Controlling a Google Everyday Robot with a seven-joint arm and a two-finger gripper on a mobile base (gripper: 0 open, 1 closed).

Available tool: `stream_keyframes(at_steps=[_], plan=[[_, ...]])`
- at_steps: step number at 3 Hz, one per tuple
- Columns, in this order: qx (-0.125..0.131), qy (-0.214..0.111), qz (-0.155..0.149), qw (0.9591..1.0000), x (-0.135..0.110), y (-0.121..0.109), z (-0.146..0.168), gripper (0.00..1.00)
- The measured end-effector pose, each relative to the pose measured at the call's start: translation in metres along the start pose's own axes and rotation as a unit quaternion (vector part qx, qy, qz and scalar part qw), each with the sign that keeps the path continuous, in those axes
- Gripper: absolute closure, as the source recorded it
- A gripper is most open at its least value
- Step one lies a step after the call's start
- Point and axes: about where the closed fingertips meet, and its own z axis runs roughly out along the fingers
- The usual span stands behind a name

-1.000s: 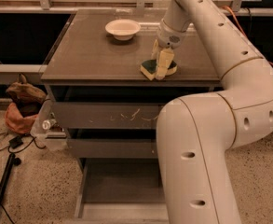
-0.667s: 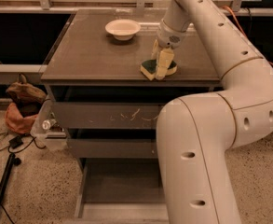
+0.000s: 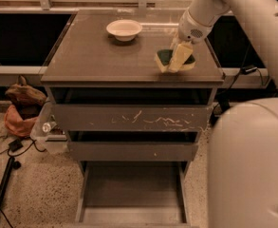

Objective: Place sponge into bottom drawer

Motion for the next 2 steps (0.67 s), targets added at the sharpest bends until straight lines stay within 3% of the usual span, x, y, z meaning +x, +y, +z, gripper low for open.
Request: stream_keyframes(at_steps=[1, 2], plan=[[0.086, -0.052, 0.062, 0.9929, 0.009, 0.024, -0.075, 1.0], [0.128, -0.069, 0.065, 0.9872, 0.006, 0.041, -0.111, 1.0]])
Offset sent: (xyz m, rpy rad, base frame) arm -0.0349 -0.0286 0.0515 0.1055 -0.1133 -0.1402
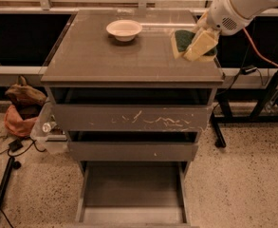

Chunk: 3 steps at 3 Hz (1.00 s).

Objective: Place sponge into bottom drawer

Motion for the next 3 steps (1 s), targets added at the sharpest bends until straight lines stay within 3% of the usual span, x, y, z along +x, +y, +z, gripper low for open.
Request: stream_keyframes(at_steps=[1, 2, 3], plan=[[0.0, 0.0, 0.0, 1.0, 0.0, 0.0, 0.0, 1.0], [-0.006, -0.004, 0.009, 0.9999, 0.014, 0.021, 0.006, 1.0], [-0.014, -0.03, 0.011, 0.9994, 0.044, 0.066, 0.019, 1.0]])
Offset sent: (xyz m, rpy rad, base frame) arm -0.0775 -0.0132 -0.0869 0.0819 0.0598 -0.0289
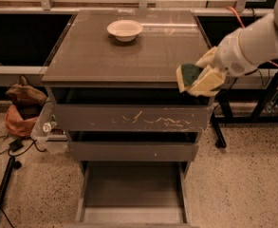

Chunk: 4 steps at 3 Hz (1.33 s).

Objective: Place sponge into bottom drawer

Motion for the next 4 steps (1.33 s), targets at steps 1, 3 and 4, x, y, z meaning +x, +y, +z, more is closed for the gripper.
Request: stream_keyframes(at_steps=[1, 3, 4], plan=[[-0.048, -0.011, -0.017, 0.9986, 0.045, 0.057, 0.043, 1.0], [-0.07, -0.015, 0.03, 0.997, 0.072, 0.086, 0.083, 1.0], [-0.107, -0.026, 0.082, 0.9906, 0.11, 0.134, 0.169, 1.0]])
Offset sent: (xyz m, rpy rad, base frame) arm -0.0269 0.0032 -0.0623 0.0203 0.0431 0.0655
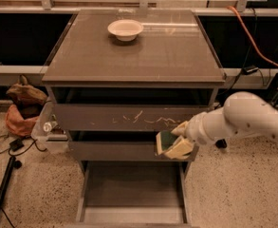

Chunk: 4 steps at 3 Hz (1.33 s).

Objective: Place sponge into bottom drawer

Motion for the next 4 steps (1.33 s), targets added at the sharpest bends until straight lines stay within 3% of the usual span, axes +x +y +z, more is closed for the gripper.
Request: stream_keyframes(at_steps=[1, 2, 3, 4], plan=[[-0.034, -0.025, 0.019, 0.9989, 0.024, 0.016, 0.085, 1.0], [-0.032, -0.026, 0.018, 0.999, 0.023, 0.018, 0.086, 1.0], [-0.045, -0.05, 0.012, 0.9977, 0.029, 0.037, 0.135, 1.0], [-0.055, -0.064, 0.014, 0.9964, 0.055, 0.055, 0.229, 1.0]])
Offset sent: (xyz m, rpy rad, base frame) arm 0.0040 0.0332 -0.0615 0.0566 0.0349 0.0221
